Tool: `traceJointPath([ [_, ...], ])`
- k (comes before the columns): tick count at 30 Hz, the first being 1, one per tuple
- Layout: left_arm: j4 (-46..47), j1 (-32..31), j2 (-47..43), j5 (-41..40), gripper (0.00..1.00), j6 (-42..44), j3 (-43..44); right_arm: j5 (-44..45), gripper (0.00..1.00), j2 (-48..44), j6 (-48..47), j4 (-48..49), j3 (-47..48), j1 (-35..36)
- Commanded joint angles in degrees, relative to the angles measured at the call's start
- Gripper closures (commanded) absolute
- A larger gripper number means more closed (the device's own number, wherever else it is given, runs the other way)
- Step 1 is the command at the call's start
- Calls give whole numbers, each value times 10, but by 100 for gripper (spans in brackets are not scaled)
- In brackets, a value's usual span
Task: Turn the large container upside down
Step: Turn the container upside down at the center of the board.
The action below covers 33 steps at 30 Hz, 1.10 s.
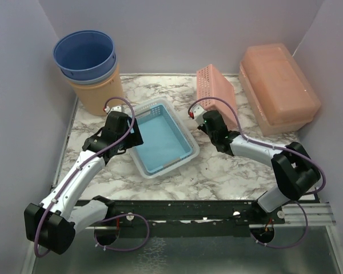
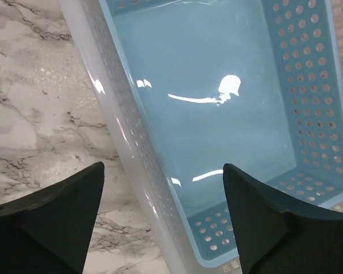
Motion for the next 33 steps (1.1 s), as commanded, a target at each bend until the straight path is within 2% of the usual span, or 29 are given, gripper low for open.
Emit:
traceJointPath([
  [1,-2,0,-15,-24,12,13,-24,81,86,37,-27,33,-34,39],
  [4,-1,2,-25,-40,8,24,-28,115,80,34,-57,97,-59,40],
  [7,16,4,-44,-57,5,27,-51,97,77,26,-82,142,-79,40],
  [13,57,6,-85,-82,4,27,-110,82,75,53,-92,138,-73,40],
  [21,80,6,-155,-112,3,21,-123,139,71,108,-66,177,-68,40],
  [25,85,6,-174,-107,3,11,-132,142,57,92,-59,190,-75,42],
  [30,85,6,-175,-117,3,11,-132,128,50,58,-54,200,-92,49],
  [33,85,6,-176,-117,3,11,-134,165,48,52,-66,228,-105,56],
])
